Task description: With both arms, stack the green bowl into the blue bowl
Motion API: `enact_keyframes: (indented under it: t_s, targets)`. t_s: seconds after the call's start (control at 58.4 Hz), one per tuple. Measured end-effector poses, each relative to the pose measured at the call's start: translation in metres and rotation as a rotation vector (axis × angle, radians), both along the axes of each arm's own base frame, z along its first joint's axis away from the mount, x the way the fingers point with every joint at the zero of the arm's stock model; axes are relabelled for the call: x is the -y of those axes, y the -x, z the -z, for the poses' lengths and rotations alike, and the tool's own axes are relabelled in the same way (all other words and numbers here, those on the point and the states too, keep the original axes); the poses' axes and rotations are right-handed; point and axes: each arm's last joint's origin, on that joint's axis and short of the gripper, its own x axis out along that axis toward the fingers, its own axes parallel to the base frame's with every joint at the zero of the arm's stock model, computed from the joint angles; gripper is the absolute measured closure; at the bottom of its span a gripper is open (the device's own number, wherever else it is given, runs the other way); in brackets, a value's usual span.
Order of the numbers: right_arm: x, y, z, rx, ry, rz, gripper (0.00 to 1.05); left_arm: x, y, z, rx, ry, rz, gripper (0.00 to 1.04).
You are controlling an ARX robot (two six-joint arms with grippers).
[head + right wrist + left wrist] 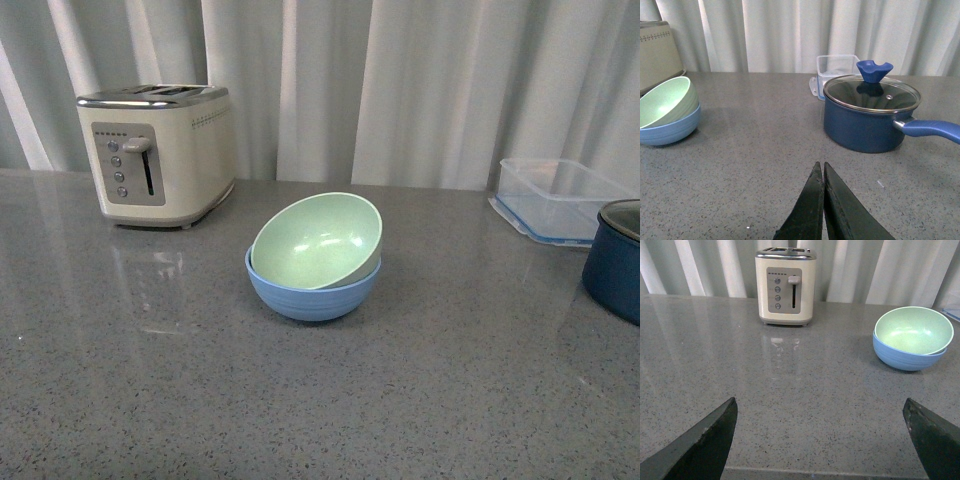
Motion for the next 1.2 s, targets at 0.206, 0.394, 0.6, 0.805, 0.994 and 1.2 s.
enact_keyframes:
  t_s: [0.206,0.394,0.6,0.805,0.994,1.2]
  targets:
    - [0.0,0.004,0.0,0.0,0.0,0.0,1.04,0.0,0.0,0.0,0.0,0.0,0.0,0.07]
    - [0.0,0.014,0.004,-0.011,0.0,-0.002,1.04,0.0,0.0,0.0,0.0,0.0,-0.001,0.07]
    - [0.0,0.015,0.003,-0.006,0.001,-0.003,0.95,0.0,0.0,0.0,0.0,0.0,0.0,0.07]
    - [0.0,0.015,0.003,-0.006,0.001,-0.003,0.6,0.0,0.0,0.0,0.0,0.0,0.0,0.07]
    - [0.0,0.015,0.003,-0.006,0.001,-0.003,0.21,0.0,0.0,0.0,0.0,0.0,0.0,0.07]
    - [0.0,0.015,0.003,-0.006,0.001,-0.003,0.1,0.0,0.0,0.0,0.0,0.0,0.0,0.07]
